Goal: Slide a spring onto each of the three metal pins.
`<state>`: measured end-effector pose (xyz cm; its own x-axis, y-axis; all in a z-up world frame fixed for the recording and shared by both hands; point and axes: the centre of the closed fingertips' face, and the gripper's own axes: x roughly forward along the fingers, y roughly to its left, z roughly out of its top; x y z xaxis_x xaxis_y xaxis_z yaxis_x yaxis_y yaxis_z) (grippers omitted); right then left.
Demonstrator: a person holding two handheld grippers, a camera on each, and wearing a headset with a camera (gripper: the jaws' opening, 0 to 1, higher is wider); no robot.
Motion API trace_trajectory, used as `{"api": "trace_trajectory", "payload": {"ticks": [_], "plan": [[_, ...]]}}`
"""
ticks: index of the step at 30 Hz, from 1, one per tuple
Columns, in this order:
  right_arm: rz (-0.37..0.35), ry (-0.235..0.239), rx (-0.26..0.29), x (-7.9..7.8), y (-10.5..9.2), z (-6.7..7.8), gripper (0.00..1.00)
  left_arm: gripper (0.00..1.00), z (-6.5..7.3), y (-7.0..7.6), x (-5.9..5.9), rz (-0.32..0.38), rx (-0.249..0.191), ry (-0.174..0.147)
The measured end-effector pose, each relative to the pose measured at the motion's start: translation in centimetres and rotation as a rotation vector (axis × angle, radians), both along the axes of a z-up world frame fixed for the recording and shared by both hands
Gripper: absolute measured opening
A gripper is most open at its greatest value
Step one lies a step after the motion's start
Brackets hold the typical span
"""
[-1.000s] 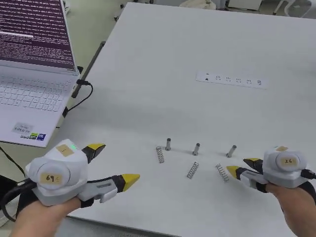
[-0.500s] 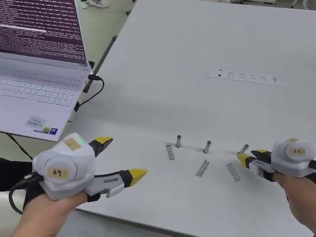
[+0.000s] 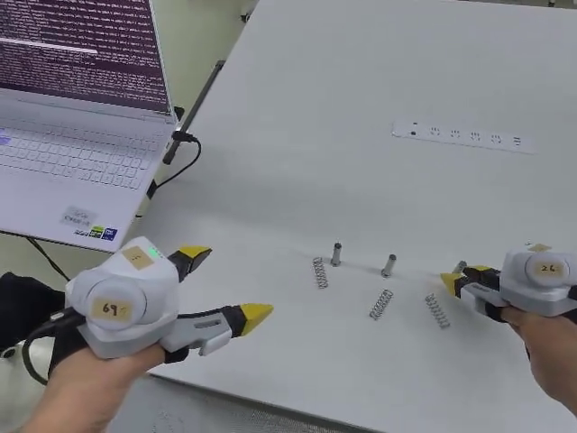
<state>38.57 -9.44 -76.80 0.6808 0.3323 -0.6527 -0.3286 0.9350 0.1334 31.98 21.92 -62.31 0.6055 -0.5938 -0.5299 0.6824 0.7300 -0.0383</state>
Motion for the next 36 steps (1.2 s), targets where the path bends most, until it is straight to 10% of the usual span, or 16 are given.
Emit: {"api": "trace_trajectory", "payload": {"ticks": [36], "plan": [[0.061,-0.006,-0.065,0.24,0.21,-0.29,0.06,0.63,-0.26,0.08,-0.15,0.005,0.000,0.010]]}}
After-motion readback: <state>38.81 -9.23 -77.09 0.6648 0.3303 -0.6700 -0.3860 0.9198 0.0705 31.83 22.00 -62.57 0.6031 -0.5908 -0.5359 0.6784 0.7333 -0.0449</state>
